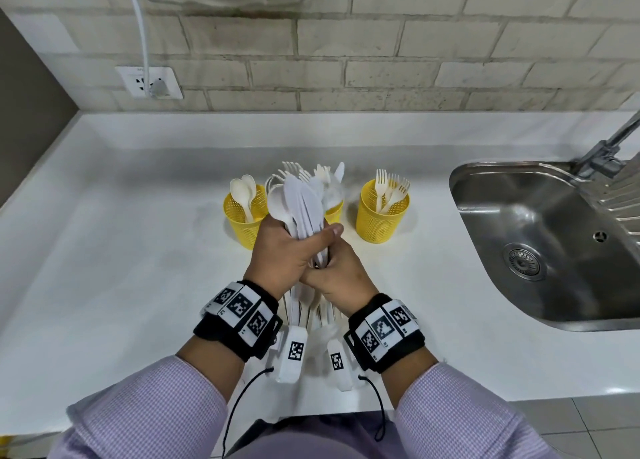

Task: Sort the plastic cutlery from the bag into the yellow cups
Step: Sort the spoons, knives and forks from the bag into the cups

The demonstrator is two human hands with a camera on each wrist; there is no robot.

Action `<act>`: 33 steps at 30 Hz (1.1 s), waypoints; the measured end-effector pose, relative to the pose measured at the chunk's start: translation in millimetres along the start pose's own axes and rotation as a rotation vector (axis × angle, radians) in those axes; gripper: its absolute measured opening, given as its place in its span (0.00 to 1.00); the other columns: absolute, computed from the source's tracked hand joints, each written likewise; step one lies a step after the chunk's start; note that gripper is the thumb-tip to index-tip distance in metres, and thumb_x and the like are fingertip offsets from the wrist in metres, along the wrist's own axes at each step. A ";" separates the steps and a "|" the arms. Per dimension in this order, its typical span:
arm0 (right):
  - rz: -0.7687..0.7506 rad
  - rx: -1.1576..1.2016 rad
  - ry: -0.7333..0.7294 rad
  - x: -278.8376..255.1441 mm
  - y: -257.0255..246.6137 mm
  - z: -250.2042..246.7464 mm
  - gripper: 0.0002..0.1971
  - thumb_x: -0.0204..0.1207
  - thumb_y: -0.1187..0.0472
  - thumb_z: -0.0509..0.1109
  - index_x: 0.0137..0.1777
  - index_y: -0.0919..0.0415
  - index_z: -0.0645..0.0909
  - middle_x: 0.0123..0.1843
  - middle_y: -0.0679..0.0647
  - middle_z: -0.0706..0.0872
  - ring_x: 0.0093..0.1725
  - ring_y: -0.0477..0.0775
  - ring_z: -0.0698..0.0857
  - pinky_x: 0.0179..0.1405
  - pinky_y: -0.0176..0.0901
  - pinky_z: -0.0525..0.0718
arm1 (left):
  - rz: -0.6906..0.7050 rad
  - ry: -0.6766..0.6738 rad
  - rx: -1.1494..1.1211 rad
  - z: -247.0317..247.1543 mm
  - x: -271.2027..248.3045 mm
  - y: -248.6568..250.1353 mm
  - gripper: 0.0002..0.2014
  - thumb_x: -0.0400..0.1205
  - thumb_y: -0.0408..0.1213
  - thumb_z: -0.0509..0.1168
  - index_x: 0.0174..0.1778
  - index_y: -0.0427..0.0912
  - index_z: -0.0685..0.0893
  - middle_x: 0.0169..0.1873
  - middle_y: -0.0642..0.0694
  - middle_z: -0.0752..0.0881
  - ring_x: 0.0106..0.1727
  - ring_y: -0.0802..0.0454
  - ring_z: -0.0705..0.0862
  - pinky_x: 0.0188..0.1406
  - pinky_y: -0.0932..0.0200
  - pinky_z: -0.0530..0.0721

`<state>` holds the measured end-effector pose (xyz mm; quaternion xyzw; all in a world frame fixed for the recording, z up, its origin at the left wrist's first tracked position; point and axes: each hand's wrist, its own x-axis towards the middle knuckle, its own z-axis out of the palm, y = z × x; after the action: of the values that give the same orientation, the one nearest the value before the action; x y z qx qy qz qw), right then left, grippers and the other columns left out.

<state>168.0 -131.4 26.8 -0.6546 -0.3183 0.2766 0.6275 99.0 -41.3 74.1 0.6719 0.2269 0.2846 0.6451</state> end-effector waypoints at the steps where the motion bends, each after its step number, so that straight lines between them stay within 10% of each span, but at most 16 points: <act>1: 0.002 0.021 -0.014 0.0 1.4 -0.5 0.30 0.69 0.68 0.75 0.74 0.60 0.78 0.63 0.53 0.90 0.64 0.50 0.89 0.64 0.50 0.87 | -0.017 0.014 -0.044 -1.2 0.8 -0.4 0.10 0.76 0.28 0.80 0.51 0.33 0.90 0.43 0.39 0.93 0.48 0.45 0.94 0.53 0.49 0.92; 6: 0.114 0.017 -0.113 -0.7 3.9 0.3 0.29 0.76 0.64 0.76 0.73 0.46 0.70 0.61 0.51 0.89 0.44 0.48 0.89 0.46 0.48 0.87 | -0.028 0.041 -0.158 -6.8 5.1 3.2 0.08 0.78 0.27 0.78 0.52 0.34 0.90 0.43 0.45 0.93 0.47 0.48 0.92 0.53 0.51 0.90; 12: 0.254 0.092 -0.129 -1.7 -2.5 -3.1 0.07 0.71 0.60 0.69 0.48 0.54 0.76 0.26 0.48 0.78 0.24 0.50 0.75 0.34 0.58 0.76 | 0.016 0.041 -0.184 -9.3 9.1 8.4 0.07 0.77 0.25 0.79 0.45 0.40 0.89 0.38 0.48 0.90 0.43 0.50 0.90 0.47 0.54 0.89; 16: 0.223 0.258 -0.076 2.3 -7.8 4.8 0.30 0.62 0.58 0.68 0.63 0.29 0.79 0.42 0.56 0.85 0.31 0.51 0.75 0.33 0.51 0.72 | -0.003 0.011 -0.209 -4.7 4.6 5.7 0.13 0.76 0.24 0.79 0.47 0.47 0.91 0.44 0.44 0.93 0.48 0.45 0.92 0.55 0.44 0.92; 19: 0.211 0.431 -0.002 3.9 -11.1 6.9 0.36 0.58 0.63 0.69 0.71 0.53 0.74 0.69 0.67 0.82 0.36 0.56 0.77 0.33 0.49 0.73 | -0.015 -0.008 -0.188 -2.5 2.2 1.6 0.09 0.77 0.23 0.78 0.46 0.40 0.88 0.38 0.47 0.91 0.43 0.47 0.91 0.46 0.48 0.89; 23: 0.358 0.562 0.019 3.0 -19.5 -2.4 0.31 0.65 0.65 0.64 0.72 0.71 0.73 0.66 0.72 0.84 0.53 0.64 0.85 0.44 0.53 0.83 | 0.008 0.006 -0.201 -2.1 2.3 5.3 0.09 0.77 0.24 0.77 0.40 0.42 0.87 0.35 0.49 0.89 0.40 0.49 0.88 0.44 0.52 0.86; 27: 0.534 0.731 -0.044 1.2 -15.7 -9.3 0.24 0.78 0.55 0.59 0.69 0.67 0.79 0.54 0.63 0.90 0.50 0.69 0.89 0.55 0.59 0.87 | 0.038 0.001 -0.200 -0.6 3.0 14.6 0.09 0.75 0.24 0.80 0.41 0.42 0.90 0.38 0.47 0.92 0.41 0.49 0.91 0.46 0.51 0.91; 33: 0.548 1.003 -0.086 -1.4 -25.2 -10.0 0.31 0.74 0.52 0.63 0.78 0.61 0.78 0.75 0.64 0.84 0.63 0.63 0.90 0.65 0.61 0.87 | -0.062 -0.022 -0.135 2.6 -2.4 -1.7 0.12 0.72 0.24 0.83 0.49 0.32 0.91 0.45 0.39 0.95 0.48 0.45 0.94 0.55 0.48 0.90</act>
<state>173.0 -138.7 52.5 -0.3236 0.0079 0.5725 0.7533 99.1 -44.7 72.3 0.6227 0.2209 0.2717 0.6997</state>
